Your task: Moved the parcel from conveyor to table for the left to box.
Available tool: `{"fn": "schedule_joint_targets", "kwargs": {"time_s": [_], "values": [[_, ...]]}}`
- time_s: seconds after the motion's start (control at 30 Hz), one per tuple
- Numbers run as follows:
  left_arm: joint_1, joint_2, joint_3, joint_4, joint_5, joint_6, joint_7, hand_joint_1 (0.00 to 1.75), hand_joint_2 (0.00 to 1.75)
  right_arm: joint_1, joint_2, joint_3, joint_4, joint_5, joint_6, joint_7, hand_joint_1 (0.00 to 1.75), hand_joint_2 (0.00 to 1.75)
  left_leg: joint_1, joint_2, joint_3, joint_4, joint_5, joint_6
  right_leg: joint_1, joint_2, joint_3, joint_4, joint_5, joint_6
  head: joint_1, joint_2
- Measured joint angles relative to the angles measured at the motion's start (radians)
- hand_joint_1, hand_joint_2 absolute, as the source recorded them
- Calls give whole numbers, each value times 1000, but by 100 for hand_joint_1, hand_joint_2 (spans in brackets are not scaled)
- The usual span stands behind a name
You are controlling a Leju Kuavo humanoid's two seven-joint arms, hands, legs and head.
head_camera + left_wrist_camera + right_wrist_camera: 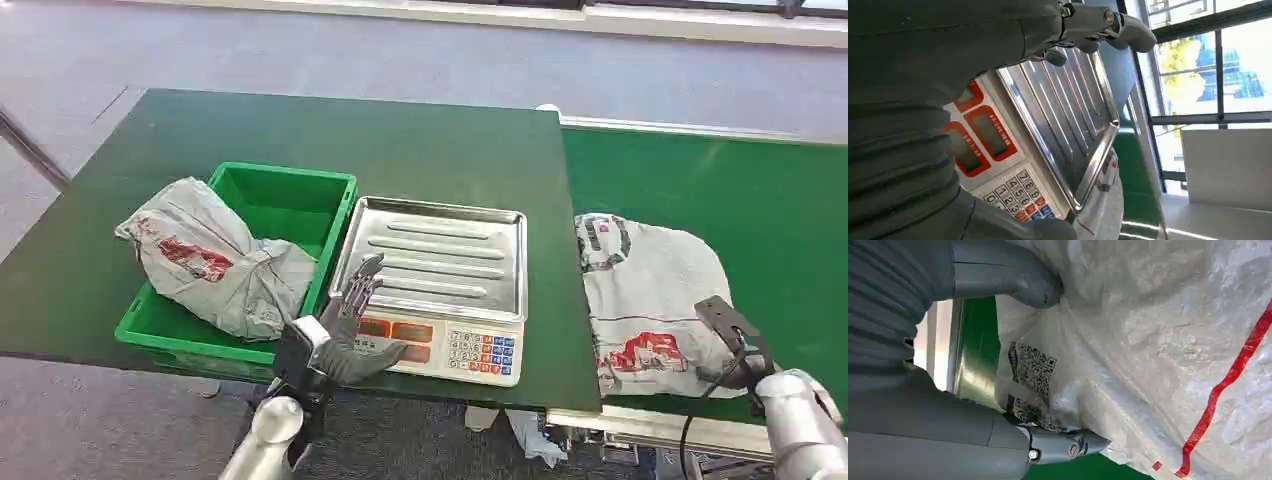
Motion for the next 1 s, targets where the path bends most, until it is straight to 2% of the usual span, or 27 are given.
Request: {"fn": "schedule_joint_targets", "kwargs": {"time_s": [1.0], "values": [[22,3,0,-11,0,20,-3,0,175,-46,42,41,14,42,29,-42,175,175,0,0,0,0,0,0,0,-1,1,0,0,0,0,0]]}}
